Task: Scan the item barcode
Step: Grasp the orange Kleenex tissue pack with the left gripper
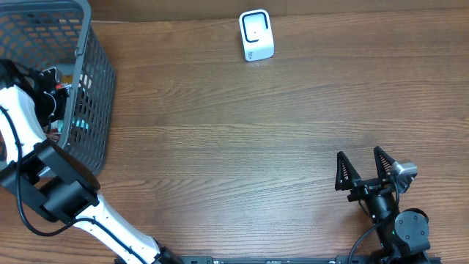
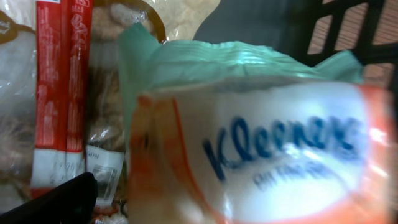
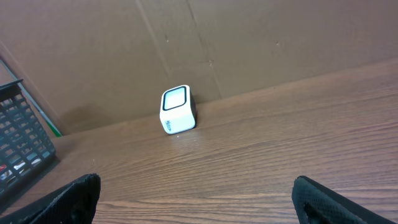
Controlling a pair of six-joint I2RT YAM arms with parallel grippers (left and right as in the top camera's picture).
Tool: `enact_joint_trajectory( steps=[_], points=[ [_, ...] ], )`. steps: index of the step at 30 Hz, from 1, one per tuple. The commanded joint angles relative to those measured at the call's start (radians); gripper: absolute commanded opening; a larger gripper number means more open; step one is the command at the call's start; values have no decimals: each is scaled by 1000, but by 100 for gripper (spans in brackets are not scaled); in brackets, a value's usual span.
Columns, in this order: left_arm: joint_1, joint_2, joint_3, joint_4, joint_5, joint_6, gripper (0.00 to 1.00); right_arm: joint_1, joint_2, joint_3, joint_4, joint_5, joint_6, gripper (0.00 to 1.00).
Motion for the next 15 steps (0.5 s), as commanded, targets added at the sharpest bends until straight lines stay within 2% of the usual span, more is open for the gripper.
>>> enact_joint_trajectory(
  steps=[1, 5, 10, 15],
  points=[
    [0, 9, -62, 37, 19, 29, 100, -3, -11, -10, 4, 1, -4, 100],
    [0, 9, -81, 66, 19, 29, 100, -3, -11, -10, 4, 1, -4, 100],
    [0, 10, -82, 75, 19, 29, 84, -3, -11, -10, 4, 1, -4, 100],
    [-5, 10, -99, 86, 19, 29, 75, -3, -11, -10, 4, 1, -4, 100]
  ],
)
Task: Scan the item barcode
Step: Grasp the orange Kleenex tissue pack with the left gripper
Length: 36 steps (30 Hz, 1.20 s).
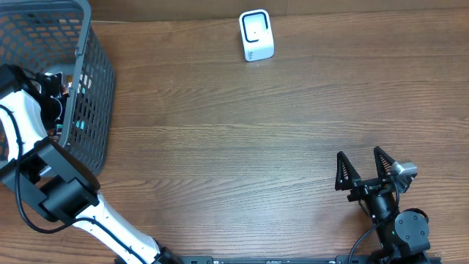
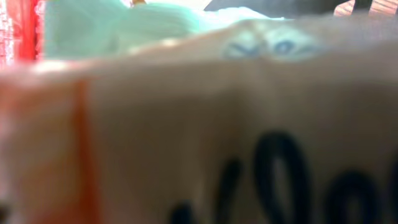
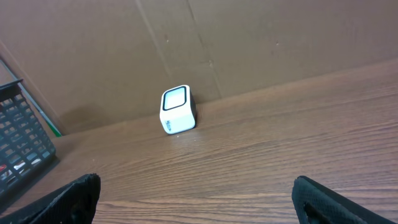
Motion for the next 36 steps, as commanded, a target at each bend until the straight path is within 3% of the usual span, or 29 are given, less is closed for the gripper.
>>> enact_joint_trajectory(
  steps=[1, 15, 36],
  points=[
    [-4, 9, -19, 5, 7, 11, 73, -3, -11, -10, 4, 2, -4, 100],
    [-4, -48, 100, -69, 10, -37, 52, -3, -11, -10, 4, 2, -4, 100],
    [-5, -503, 211, -31, 11, -241, 56, -3, -11, -10, 4, 2, -4, 100]
  ],
)
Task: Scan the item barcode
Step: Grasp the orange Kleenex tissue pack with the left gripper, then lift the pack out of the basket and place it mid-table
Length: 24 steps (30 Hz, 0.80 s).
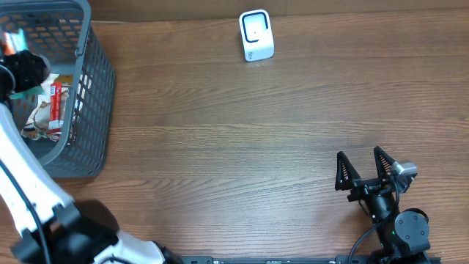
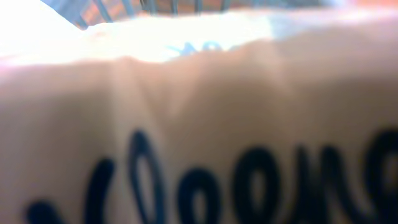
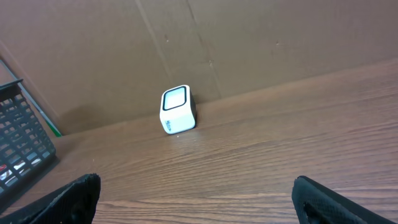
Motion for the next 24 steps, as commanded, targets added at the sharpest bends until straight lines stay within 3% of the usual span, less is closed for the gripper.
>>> enact_joint_trajectory(
  steps=[1, 13, 24],
  points=[
    [-4, -122, 39, -1, 13, -71, 56, -3, -11, -10, 4, 1, -4, 100],
    [-142, -317, 39, -150, -13, -122, 57, -3, -11, -10, 4, 1, -4, 100],
    [-454, -303, 37, -377, -128, -169, 56, -3, -11, -10, 4, 1, -4, 100]
  ],
)
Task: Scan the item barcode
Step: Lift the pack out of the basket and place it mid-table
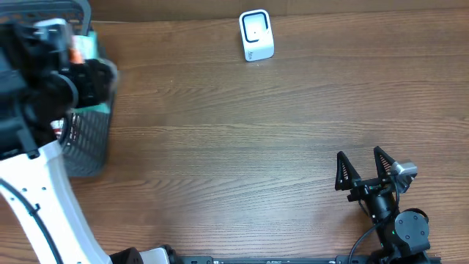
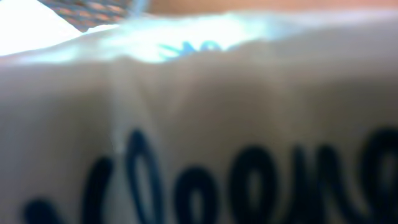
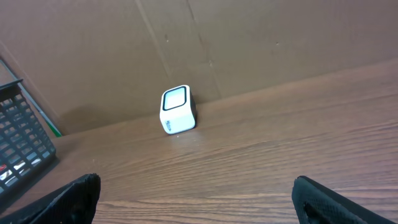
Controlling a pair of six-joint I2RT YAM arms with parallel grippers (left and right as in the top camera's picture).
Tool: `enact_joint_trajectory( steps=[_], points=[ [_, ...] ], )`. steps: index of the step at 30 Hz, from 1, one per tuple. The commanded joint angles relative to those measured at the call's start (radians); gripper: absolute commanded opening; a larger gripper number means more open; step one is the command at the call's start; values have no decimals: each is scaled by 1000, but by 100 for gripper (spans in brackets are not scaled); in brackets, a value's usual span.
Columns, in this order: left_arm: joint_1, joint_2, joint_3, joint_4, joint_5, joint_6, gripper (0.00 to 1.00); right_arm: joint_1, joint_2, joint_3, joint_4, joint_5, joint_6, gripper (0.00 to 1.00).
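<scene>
A Kleenex tissue pack (image 2: 199,124), white with dark blue letters, fills the left wrist view, blurred and pressed close to the lens. Overhead, my left gripper (image 1: 82,62) is raised high over the basket's right wall, and a green and orange corner of the pack (image 1: 82,45) shows beside it. The gripper is shut on the pack, and its fingers are hidden. The white scanner (image 1: 256,35) stands at the back of the table, also visible from the right wrist as the scanner (image 3: 177,109). My right gripper (image 1: 364,170) rests open at the front right, holding nothing.
A dark grey wire basket (image 1: 89,150) stands at the far left, mostly hidden under my left arm; its corner (image 3: 18,149) shows in the right wrist view. A brown cardboard wall (image 3: 249,43) backs the wooden table (image 1: 256,147).
My left arm has moved right and closer to the overhead camera with the pack, from above the basket's inside to over its right wall. The right arm is unchanged.
My left gripper was down in the basket just short of the Kleenex pack, beside other packets. Then the pack filled its view. Later the arm stood raised over the basket with the pack, and now it is higher and farther right.
</scene>
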Motion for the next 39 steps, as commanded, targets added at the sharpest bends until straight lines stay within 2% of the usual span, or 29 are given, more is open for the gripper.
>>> enact_joint_trajectory(
  steps=[1, 5, 9, 14, 18, 22, 26, 32, 39],
  points=[
    [-123, 6, 27, -31, -72, -43, 56, -3, -11, -10, 4, 1, -4, 100],
    [-274, 21, -10, -61, -89, -77, 54, -3, -11, -10, 4, 1, -4, 100],
    [-428, 26, -126, -27, -115, -123, 53, -3, -11, -10, 4, 1, -4, 100],
    [-589, 26, -349, 111, -123, -178, 53, -3, -11, -10, 4, 1, -4, 100],
    [-695, 27, -560, 280, -123, -245, 54, -3, -11, -10, 4, 1, -4, 100],
    [-772, 40, -724, 420, -151, -301, 55, -3, -11, -10, 4, 1, -4, 100],
    [-828, 82, -817, 492, -186, -335, 55, -3, -11, -10, 4, 1, -4, 100],
    [-877, 183, -846, 550, -198, -341, 56, -3, -11, -10, 4, 1, -4, 100],
    [-909, 263, -846, 706, -200, -365, 56, -3, -11, -10, 4, 1, -4, 100]
  ],
)
